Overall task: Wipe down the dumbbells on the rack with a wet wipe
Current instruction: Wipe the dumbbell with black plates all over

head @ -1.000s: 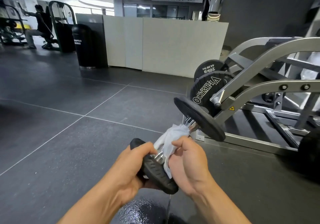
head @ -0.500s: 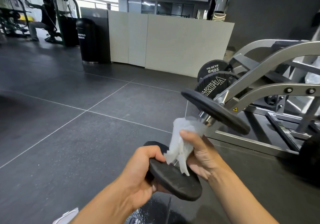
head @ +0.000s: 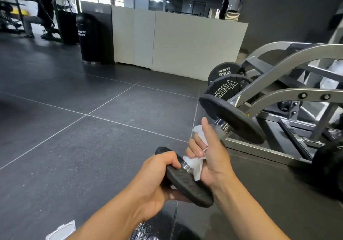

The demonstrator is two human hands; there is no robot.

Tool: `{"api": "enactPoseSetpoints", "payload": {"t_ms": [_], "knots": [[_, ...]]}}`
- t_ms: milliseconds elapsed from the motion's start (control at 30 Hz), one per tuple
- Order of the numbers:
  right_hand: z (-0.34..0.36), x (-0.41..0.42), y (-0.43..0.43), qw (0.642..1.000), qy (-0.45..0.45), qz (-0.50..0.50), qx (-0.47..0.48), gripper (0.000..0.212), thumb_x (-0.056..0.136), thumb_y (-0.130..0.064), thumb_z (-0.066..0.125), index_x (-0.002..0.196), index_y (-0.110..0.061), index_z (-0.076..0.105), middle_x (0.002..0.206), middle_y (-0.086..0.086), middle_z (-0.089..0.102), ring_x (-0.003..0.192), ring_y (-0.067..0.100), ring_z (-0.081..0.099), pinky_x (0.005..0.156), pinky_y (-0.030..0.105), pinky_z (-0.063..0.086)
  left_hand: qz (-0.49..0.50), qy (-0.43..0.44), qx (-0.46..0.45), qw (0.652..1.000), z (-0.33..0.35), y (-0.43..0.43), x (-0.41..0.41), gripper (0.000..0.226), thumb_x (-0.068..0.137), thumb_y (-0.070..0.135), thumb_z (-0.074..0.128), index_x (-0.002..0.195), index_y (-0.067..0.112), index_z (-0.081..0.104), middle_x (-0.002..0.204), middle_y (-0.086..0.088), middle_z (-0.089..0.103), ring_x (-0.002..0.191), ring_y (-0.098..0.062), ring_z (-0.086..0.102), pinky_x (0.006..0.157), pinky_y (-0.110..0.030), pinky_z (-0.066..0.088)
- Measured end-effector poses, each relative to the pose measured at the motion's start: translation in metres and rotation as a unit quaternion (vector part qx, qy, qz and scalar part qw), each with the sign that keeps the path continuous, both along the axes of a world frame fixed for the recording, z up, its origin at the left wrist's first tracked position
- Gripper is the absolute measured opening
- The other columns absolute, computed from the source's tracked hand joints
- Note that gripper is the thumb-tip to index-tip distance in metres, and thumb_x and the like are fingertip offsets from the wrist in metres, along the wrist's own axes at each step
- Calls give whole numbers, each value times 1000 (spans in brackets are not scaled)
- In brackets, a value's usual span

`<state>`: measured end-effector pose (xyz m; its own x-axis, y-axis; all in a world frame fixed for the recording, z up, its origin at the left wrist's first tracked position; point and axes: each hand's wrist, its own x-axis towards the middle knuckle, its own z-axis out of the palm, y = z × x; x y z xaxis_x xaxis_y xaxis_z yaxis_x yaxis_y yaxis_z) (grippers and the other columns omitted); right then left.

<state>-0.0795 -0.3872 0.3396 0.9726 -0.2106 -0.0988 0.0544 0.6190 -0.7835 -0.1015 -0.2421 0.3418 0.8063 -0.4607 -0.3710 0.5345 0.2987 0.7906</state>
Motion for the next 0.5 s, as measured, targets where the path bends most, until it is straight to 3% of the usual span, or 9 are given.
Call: {"api": "enactPoseSetpoints", "payload": {"t_ms": [100, 167, 233, 300, 367, 433, 500], "knots": [[4, 5, 7, 993, 7, -112, 32, 55, 96, -27, 69, 55, -19, 33, 51, 1, 22, 44, 15, 24, 43, 25, 29, 37, -116, 37, 992, -3, -7, -3, 33, 77, 5, 60, 107, 15, 51, 78, -7, 56, 68, -20, 58, 64, -43, 59], [5, 7, 7, 986, 24, -154, 65, 49, 95, -20, 68, 59, -19, 34, 53, 0, 23, 43, 14, 26, 43, 26, 29, 41, -198, 85, 976, -4, -11, -9, 58, 69, 17, 61, 124, 25, 44, 80, 0, 59, 66, -12, 59, 68, -40, 59], [6, 8, 5, 980, 35, -158, 114, 44, 91, -20, 68, 64, -20, 33, 59, 0, 23, 48, 15, 25, 45, 27, 30, 68, -258, 171, 949, -10, -19, -18, 97, 65, 29, 63, 147, 55, 20, 104, 7, 65, 81, -10, 66, 78, -37, 60], [6, 8, 3, 975, 39, -152, 156, 44, 88, -20, 67, 65, -22, 30, 61, -1, 21, 49, 15, 23, 44, 26, 31, 111, -321, 240, 909, -15, -28, -31, 120, 66, 26, 69, 142, 78, -9, 141, 7, 56, 110, -15, 67, 85, -34, 59], [5, 8, 2, 975, 34, -140, 172, 45, 88, -17, 65, 63, -23, 27, 59, -2, 18, 47, 14, 21, 43, 25, 29, 150, -361, 255, 884, -18, -35, -38, 125, 72, 17, 72, 138, 81, -12, 152, 4, 47, 120, -19, 63, 91, -38, 57], [7, 6, 4, 980, 11, -129, 153, 45, 88, -12, 63, 62, -23, 27, 59, -2, 17, 47, 14, 19, 43, 24, 29, 137, -317, 238, 908, -16, -30, -32, 115, 75, 20, 73, 143, 76, 0, 133, 5, 60, 102, -14, 67, 82, -36, 57], [8, 4, 5, 987, -22, -112, 109, 44, 89, -7, 59, 60, -21, 30, 54, -2, 18, 42, 12, 21, 42, 25, 29, 106, -242, 167, 950, -8, -18, -18, 92, 67, 25, 70, 142, 60, 30, 99, 3, 66, 79, -16, 63, 73, -42, 60]]}}
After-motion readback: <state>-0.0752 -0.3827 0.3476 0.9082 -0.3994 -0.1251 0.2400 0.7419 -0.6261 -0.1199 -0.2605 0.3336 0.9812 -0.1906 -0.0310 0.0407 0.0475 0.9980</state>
